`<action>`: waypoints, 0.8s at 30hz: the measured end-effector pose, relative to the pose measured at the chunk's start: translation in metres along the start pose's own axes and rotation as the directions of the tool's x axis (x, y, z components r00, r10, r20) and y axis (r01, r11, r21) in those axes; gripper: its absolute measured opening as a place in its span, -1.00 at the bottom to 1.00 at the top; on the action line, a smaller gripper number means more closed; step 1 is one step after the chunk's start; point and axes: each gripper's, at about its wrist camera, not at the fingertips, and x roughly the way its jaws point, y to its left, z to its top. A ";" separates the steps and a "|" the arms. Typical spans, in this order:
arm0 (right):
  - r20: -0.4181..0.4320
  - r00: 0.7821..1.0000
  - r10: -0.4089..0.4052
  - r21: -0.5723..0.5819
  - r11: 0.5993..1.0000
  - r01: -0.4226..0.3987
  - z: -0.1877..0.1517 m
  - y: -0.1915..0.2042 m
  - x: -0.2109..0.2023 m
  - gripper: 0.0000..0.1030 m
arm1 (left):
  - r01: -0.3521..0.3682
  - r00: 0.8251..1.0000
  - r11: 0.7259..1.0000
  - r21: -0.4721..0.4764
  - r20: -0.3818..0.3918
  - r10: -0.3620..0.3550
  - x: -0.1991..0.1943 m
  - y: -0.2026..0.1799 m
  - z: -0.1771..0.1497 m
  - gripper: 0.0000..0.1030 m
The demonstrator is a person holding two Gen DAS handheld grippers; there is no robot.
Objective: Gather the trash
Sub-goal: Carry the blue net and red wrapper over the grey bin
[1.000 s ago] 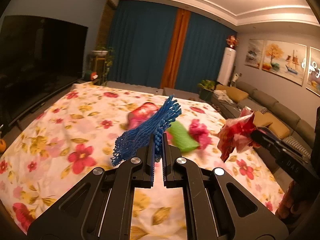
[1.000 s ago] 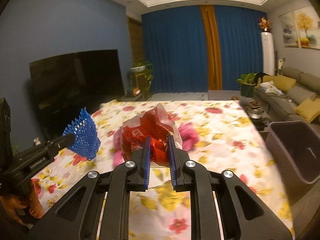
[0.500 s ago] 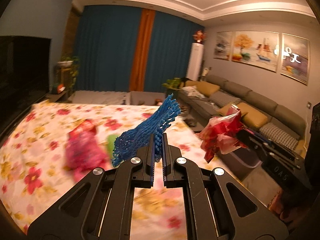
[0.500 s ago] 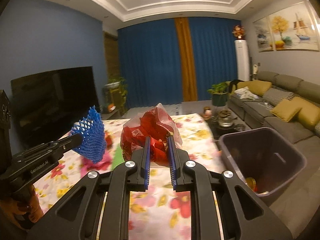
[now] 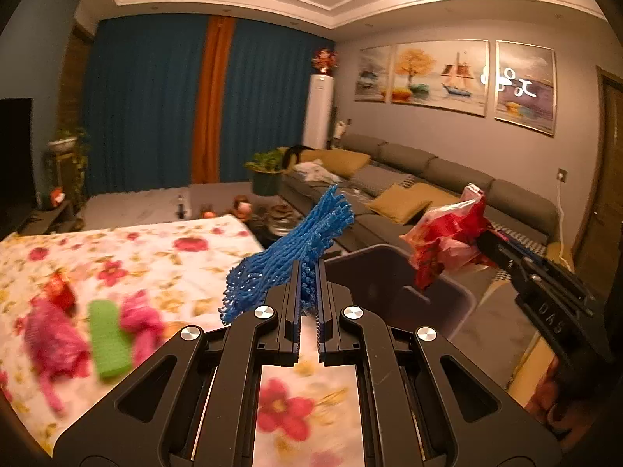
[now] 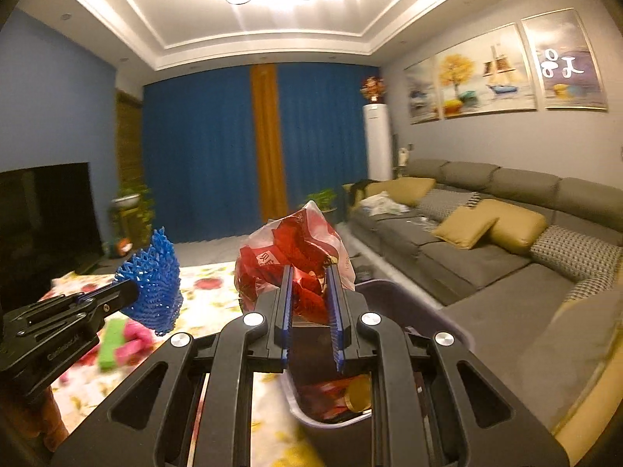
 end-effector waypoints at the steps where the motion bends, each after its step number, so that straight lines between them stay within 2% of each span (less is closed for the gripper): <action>1: 0.001 1.000 -0.017 0.003 1.000 0.017 -0.001 -0.006 0.002 -0.66 | 0.018 1.000 1.000 0.002 -0.002 -0.018 0.006 -0.006 0.001 -0.90; 7: 0.000 0.997 -0.081 0.018 0.997 0.081 -0.009 -0.029 0.013 -0.66 | 0.109 0.994 0.994 0.027 -0.001 -0.109 0.035 -0.036 0.003 -0.90; 12: -0.003 0.993 -0.119 0.037 0.992 0.119 -0.009 -0.045 0.024 -0.66 | 0.154 0.988 0.987 0.052 -0.003 -0.154 0.055 -0.057 0.003 -0.90; 24: -0.019 0.990 -0.142 0.068 0.987 0.143 -0.014 -0.054 0.034 -0.66 | 0.245 0.969 0.968 0.053 -0.012 -0.245 0.088 -0.079 -0.001 -0.90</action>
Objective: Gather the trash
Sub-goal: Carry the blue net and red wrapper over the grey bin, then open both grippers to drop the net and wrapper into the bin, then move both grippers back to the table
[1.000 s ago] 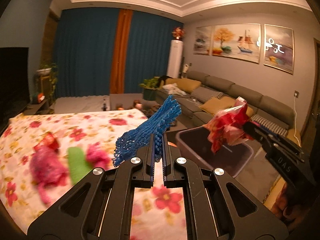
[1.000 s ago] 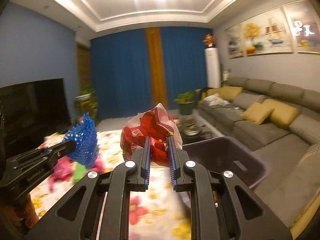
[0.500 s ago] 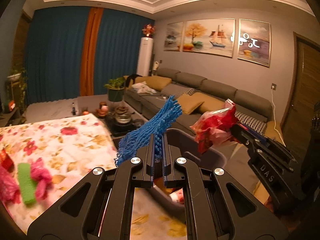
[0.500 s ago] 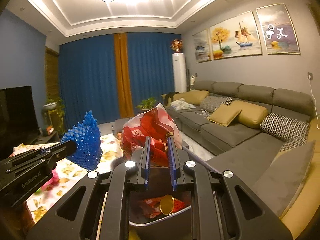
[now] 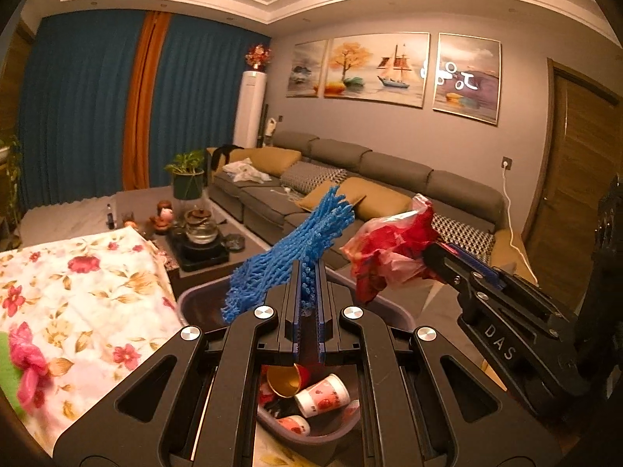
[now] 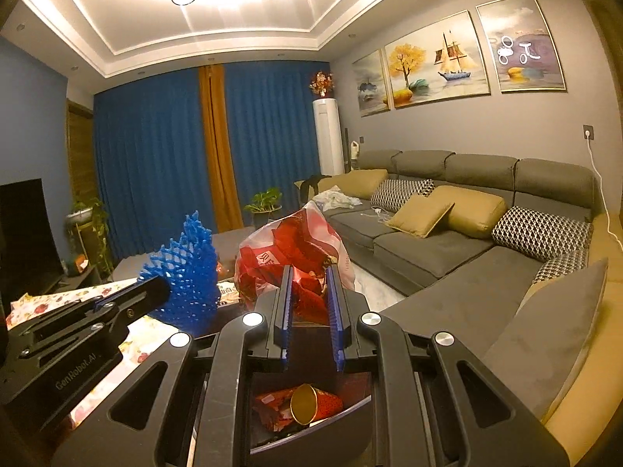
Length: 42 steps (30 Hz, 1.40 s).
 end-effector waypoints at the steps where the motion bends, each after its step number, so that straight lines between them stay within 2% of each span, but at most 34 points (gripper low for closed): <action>1: -0.002 1.000 0.001 0.002 1.000 -0.001 -0.001 0.000 0.001 -0.66 | 0.004 1.000 1.000 -0.002 -0.002 -0.004 0.002 0.001 -0.001 -0.90; 11: -0.004 1.000 0.017 0.012 1.000 -0.017 0.004 0.000 0.011 -0.62 | 0.017 0.999 0.999 -0.029 -0.033 -0.018 0.022 0.013 -0.006 -0.89; 18: -0.007 0.999 0.041 0.016 0.999 -0.041 0.003 -0.005 0.014 -0.44 | 0.004 0.998 0.998 -0.056 -0.057 -0.007 0.030 0.020 -0.009 -0.88; 21: -0.006 0.999 0.040 0.020 0.999 -0.040 0.004 -0.006 0.013 -0.34 | -0.004 0.997 0.998 -0.067 -0.073 -0.001 0.034 0.024 -0.010 -0.61; 23: -0.004 0.999 0.036 0.024 0.999 -0.036 0.004 -0.007 0.013 -0.22 | -0.014 0.997 0.997 -0.074 -0.071 0.008 0.034 0.027 -0.012 -0.22; 29: -0.013 0.999 0.035 0.038 0.999 -0.035 0.002 -0.010 0.008 -0.07 | -0.062 0.997 0.993 -0.097 -0.050 0.057 0.022 0.037 -0.013 0.36; 32: -0.015 0.999 0.037 0.040 0.999 -0.036 0.001 -0.008 0.004 0.08 | -0.092 0.995 0.990 -0.107 -0.045 0.088 0.012 0.043 -0.015 0.55; 36: -0.017 0.999 0.042 0.052 0.998 -0.041 -0.001 -0.007 -0.006 0.41 | -0.146 0.989 0.984 -0.102 -0.046 0.142 -0.006 0.050 -0.020 0.67; 42: -0.028 0.997 0.068 0.041 0.997 -0.067 -0.002 0.005 -0.021 0.54 | -0.258 0.965 0.963 -0.084 -0.063 0.253 -0.043 0.068 -0.027 0.70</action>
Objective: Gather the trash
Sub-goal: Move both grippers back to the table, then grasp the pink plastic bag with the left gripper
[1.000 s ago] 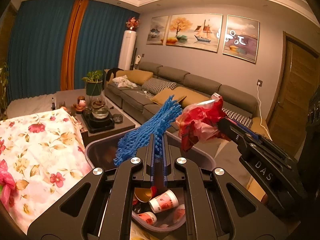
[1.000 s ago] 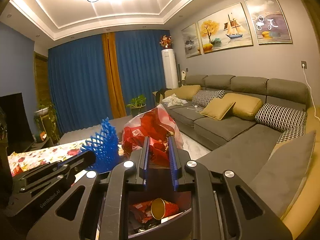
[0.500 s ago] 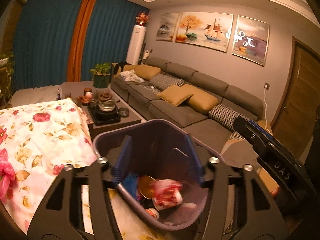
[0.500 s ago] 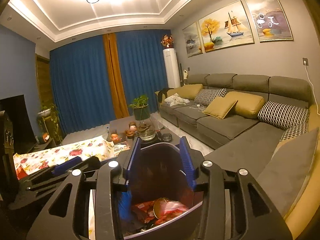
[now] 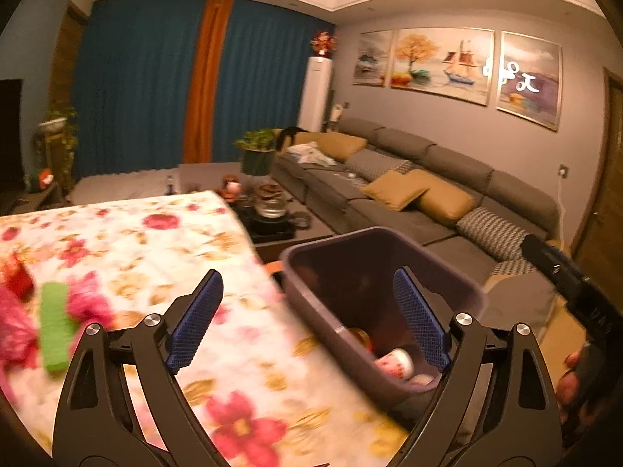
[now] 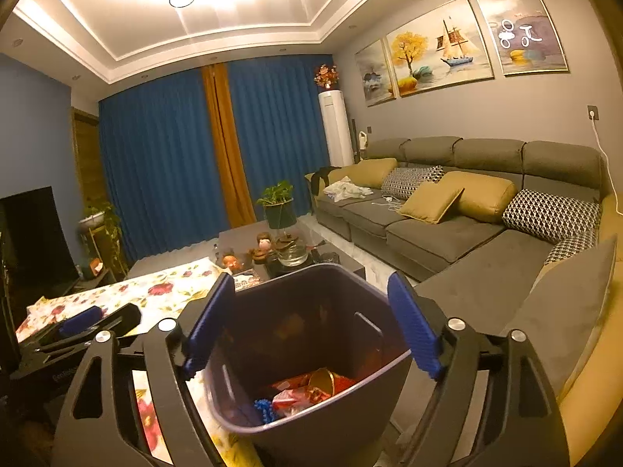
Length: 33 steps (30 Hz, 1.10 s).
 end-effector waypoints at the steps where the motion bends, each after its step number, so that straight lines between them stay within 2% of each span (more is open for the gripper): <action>1: -0.004 1.000 0.013 -0.003 1.000 -0.013 -0.001 0.005 -0.003 0.55 | -0.019 1.000 1.000 -0.003 -0.002 0.019 -0.006 0.006 -0.001 0.70; 6: -0.008 0.997 0.075 -0.031 0.997 -0.075 -0.006 0.029 -0.018 0.55 | -0.146 0.989 0.989 -0.015 0.011 0.146 -0.044 0.047 -0.011 0.70; 12: -0.032 0.986 0.166 -0.080 0.983 -0.168 -0.014 0.077 -0.027 0.54 | -0.272 0.961 0.960 -0.072 0.025 0.274 -0.087 0.103 -0.022 0.70; 17: -0.055 0.971 0.234 -0.137 0.961 -0.239 -0.022 0.122 -0.031 0.54 | -0.367 0.928 0.925 -0.103 0.028 0.371 -0.113 0.151 -0.030 0.70; 21: -0.083 0.960 0.268 -0.175 0.944 -0.279 -0.031 0.153 -0.026 0.54 | -0.452 0.888 0.885 -0.109 0.040 0.459 -0.129 0.182 -0.039 0.70; 28: -0.110 0.949 0.297 -0.209 0.926 -0.314 -0.043 0.196 -0.011 0.54 | -0.526 0.845 0.835 -0.162 0.012 0.534 -0.138 0.238 -0.049 0.70; 31: -0.114 0.947 0.299 -0.217 0.923 -0.318 -0.045 0.209 -0.003 0.54 | -0.536 0.838 0.822 -0.190 -0.004 0.546 -0.134 0.253 -0.048 0.70; 33: -0.117 0.946 0.301 -0.213 0.923 -0.320 -0.045 0.221 0.005 0.54 | -0.532 0.840 0.819 -0.214 -0.013 0.542 -0.130 0.261 -0.046 0.70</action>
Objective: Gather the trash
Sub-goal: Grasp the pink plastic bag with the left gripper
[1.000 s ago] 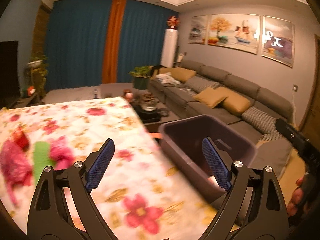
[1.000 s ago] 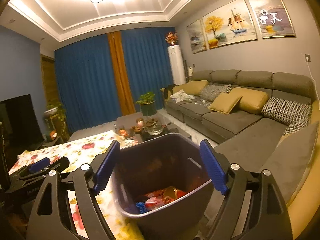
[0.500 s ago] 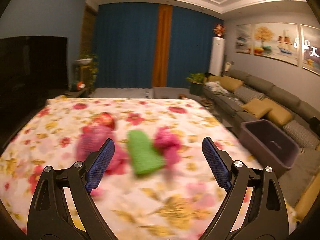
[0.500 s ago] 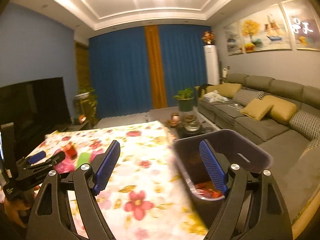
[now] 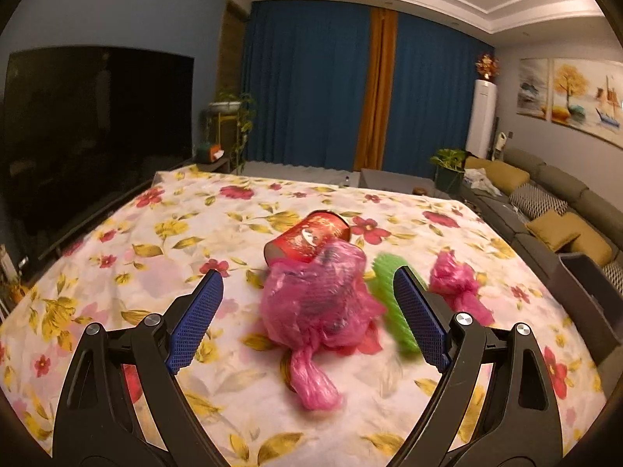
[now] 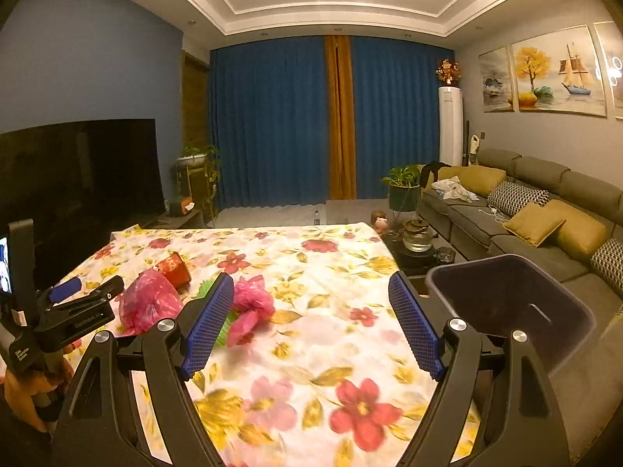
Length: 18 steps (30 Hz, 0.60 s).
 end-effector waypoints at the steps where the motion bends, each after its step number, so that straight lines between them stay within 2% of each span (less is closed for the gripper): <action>1: -0.001 1.000 0.002 0.001 1.000 -0.002 0.000 0.003 0.002 0.54 | 0.004 1.000 1.000 -0.006 -0.004 -0.004 0.004 -0.001 0.001 0.70; 4: -0.007 1.000 0.007 -0.002 1.000 -0.008 0.002 0.009 0.013 0.54 | 0.011 1.000 1.000 0.002 -0.021 -0.011 0.016 -0.005 0.002 0.65; 9: -0.026 1.000 0.005 -0.019 1.000 -0.005 0.001 0.020 0.034 0.54 | -0.004 0.996 0.999 0.055 -0.085 0.008 0.043 -0.010 -0.001 0.32; 13: -0.048 0.999 0.010 -0.027 1.000 -0.011 -0.001 0.028 0.054 0.54 | 0.024 0.985 0.999 0.024 -0.171 -0.019 0.062 -0.003 -0.005 -0.08; 15: -0.065 0.998 0.012 -0.032 0.999 -0.014 -0.003 0.032 0.063 0.54 | 0.044 0.980 0.999 0.001 -0.195 -0.043 0.067 0.001 -0.007 -0.19; 17: -0.089 0.996 0.014 -0.034 0.999 -0.017 -0.006 0.036 0.075 0.54 | 0.063 0.974 0.998 -0.012 -0.216 -0.064 0.070 0.004 -0.009 -0.53; 18: -0.100 0.995 0.013 -0.032 0.999 -0.016 -0.007 0.038 0.081 0.54 | 0.068 0.972 0.998 -0.019 -0.225 -0.071 0.072 0.006 -0.010 -0.61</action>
